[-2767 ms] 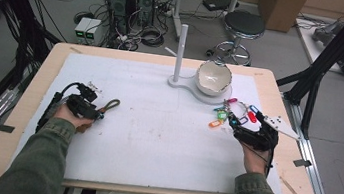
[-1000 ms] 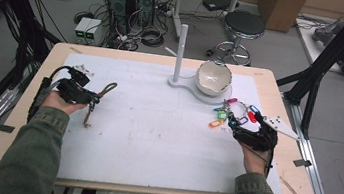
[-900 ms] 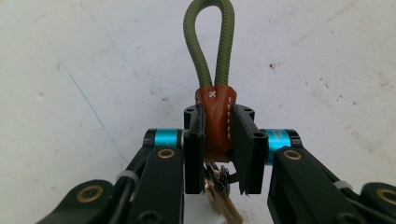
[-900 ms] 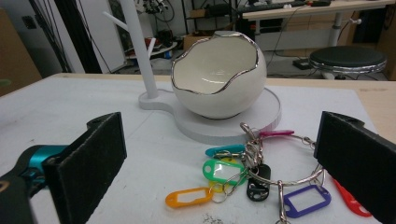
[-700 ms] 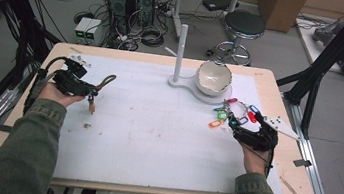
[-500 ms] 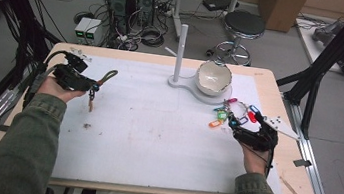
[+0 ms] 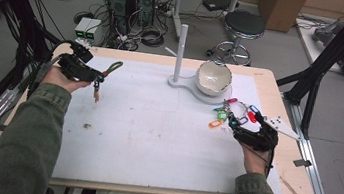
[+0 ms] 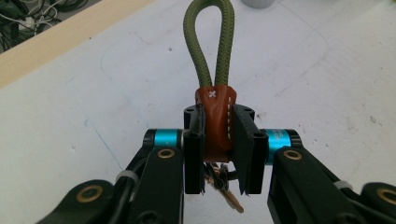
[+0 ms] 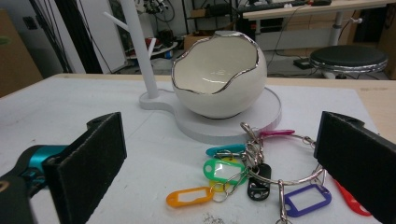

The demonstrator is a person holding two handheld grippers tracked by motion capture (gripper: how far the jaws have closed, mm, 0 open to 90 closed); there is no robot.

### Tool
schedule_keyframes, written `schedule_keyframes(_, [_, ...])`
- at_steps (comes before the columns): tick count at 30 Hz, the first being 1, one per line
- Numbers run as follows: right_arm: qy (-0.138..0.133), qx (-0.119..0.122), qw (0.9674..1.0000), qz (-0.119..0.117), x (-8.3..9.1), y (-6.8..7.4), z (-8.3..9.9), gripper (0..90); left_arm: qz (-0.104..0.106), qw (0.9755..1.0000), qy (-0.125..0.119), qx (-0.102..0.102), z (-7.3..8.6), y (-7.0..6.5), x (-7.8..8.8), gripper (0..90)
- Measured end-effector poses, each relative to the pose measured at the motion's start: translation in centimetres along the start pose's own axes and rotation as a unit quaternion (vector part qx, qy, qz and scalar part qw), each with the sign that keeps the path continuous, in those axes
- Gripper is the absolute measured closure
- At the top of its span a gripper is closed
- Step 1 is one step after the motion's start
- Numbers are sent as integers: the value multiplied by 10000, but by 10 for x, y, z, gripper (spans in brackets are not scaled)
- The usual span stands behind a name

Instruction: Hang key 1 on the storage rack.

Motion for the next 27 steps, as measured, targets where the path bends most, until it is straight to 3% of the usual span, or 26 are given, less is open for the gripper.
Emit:
schedule_keyframes(9, [-22, -18, 10000, 5, 1, -1, 0, 12, -17, 10000, -87, 5, -18, -1, 4, 751])
schedule_keyframes(27, [-20, 9, 10000, 0, 0, -2, 0, 11, -48, 10000, -19, 33, -44, 3, 1, 751])
Point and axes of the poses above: each handheld gripper's, and its own axes: x roughly backward along the jaws, z roughly out of its underside, y roughly to its left, the point moved 3 cm from there along -x, roughly forward along the jaws, and after that the axes turned 6 degrees about x, right-handed, at the moved point
